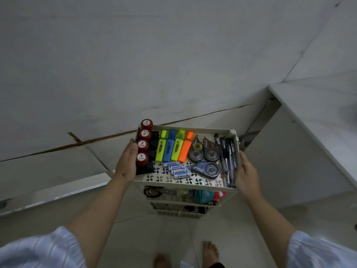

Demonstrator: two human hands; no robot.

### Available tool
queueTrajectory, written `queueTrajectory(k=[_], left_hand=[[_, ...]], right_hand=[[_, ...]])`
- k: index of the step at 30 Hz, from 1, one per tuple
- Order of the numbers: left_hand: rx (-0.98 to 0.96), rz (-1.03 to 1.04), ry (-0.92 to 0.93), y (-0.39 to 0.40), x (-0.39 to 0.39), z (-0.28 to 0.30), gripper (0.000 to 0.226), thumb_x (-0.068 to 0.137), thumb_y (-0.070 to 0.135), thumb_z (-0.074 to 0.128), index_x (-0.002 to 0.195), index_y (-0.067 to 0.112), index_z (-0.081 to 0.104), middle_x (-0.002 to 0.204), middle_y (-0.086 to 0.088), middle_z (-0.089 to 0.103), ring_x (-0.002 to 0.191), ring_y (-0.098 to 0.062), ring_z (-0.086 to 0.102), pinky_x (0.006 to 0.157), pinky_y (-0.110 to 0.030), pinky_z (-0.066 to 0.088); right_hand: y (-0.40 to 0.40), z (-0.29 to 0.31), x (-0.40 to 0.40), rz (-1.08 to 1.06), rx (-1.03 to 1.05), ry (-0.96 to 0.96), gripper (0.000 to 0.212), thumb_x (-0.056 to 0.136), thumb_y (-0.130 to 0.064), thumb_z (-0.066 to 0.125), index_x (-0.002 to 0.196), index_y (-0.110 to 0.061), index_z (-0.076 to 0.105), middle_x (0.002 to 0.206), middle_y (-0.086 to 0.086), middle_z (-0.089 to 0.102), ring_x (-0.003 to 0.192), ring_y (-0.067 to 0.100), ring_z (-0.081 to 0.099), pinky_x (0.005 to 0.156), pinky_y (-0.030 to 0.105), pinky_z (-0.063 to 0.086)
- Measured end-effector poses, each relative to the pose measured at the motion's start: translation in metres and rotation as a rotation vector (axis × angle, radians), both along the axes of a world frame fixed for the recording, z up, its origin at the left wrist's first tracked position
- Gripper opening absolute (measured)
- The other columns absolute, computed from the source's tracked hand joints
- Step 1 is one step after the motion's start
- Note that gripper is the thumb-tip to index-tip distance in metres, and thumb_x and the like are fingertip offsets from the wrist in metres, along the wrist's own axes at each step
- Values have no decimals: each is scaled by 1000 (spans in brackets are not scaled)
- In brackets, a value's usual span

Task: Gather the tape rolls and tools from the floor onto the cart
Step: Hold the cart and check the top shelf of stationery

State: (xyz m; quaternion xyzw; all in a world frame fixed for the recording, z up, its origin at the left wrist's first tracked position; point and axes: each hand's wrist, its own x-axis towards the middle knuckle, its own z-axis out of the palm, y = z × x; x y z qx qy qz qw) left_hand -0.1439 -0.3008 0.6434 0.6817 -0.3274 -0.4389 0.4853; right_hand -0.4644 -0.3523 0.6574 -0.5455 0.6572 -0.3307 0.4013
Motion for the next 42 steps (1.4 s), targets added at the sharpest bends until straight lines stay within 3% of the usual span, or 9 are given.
queueTrajectory(k=[6, 11, 14, 18, 21, 26, 33, 39, 42], left_hand=[[-45, 19, -161, 10, -29, 36, 103, 61, 85, 29, 143, 23, 25, 147, 4, 32, 134, -15, 31, 115, -37, 21], [-86, 86, -211, 9, -46, 45, 102, 57, 72, 23, 144, 17, 22, 127, 14, 28, 120, -3, 26, 99, -19, 19], [-93, 79, -275, 8, -55, 50, 98, 59, 68, 36, 142, 16, 24, 125, 13, 33, 117, -5, 32, 94, -24, 26], [-62, 70, -377, 7, -63, 47, 98, 55, 65, 56, 136, 20, 27, 124, 13, 41, 111, -7, 43, 88, -29, 37], [-45, 93, -379, 6, -68, 40, 103, 49, 66, 64, 136, 27, 23, 126, 12, 44, 114, -10, 46, 92, -33, 41], [-43, 115, -370, -1, -79, 36, 109, 41, 63, 76, 133, 34, 23, 124, 18, 41, 117, -9, 44, 93, -30, 40], [89, 45, -496, 4, -77, 26, 139, 30, 60, 84, 142, 26, 10, 148, 2, 27, 135, -17, 30, 111, -45, 33], [35, -37, -551, -10, -68, 29, 132, 31, 49, 89, 139, 25, 18, 140, 6, 34, 129, -13, 35, 106, -35, 35], [13, -74, -561, -18, -61, 31, 131, 33, 38, 93, 139, 29, 17, 138, 12, 33, 129, -11, 34, 105, -33, 35]], right_hand=[[-30, 1, 1, 46, 45, -44, 41, 96, -11, 34, 137, -19, 40, 136, 10, 52, 123, 26, 50, 106, 50, 39], [-61, 11, 2, 127, 33, -9, 38, 96, -6, 35, 132, -13, 46, 128, 6, 56, 120, 24, 52, 107, 45, 39], [-79, 21, 7, 201, 9, 35, 38, 95, -4, 37, 132, -8, 46, 126, 6, 55, 122, 18, 47, 106, 29, 35], [-104, 31, 12, 307, -49, 87, 35, 95, -3, 37, 129, -3, 48, 126, 10, 54, 116, 12, 43, 85, 5, 26], [-128, 28, 13, 373, -74, 146, 36, 95, -3, 37, 130, -2, 47, 132, 11, 51, 124, 14, 41, 90, 8, 26], [-156, 23, 11, 441, -68, 235, 39, 96, -3, 35, 134, -1, 42, 141, 19, 43, 132, 29, 39, 110, 31, 27], [-156, 17, 3, 514, -98, 246, 42, 98, -10, 33, 140, -6, 32, 145, 13, 39, 135, 27, 35, 108, 26, 24], [-148, 8, -12, 462, -86, 107, 42, 97, -5, 34, 138, -5, 36, 137, 8, 47, 128, 12, 37, 105, 20, 25], [-143, 9, -10, 429, -105, 91, 42, 96, -1, 33, 138, -3, 35, 141, 12, 43, 131, 19, 39, 101, 15, 23]])
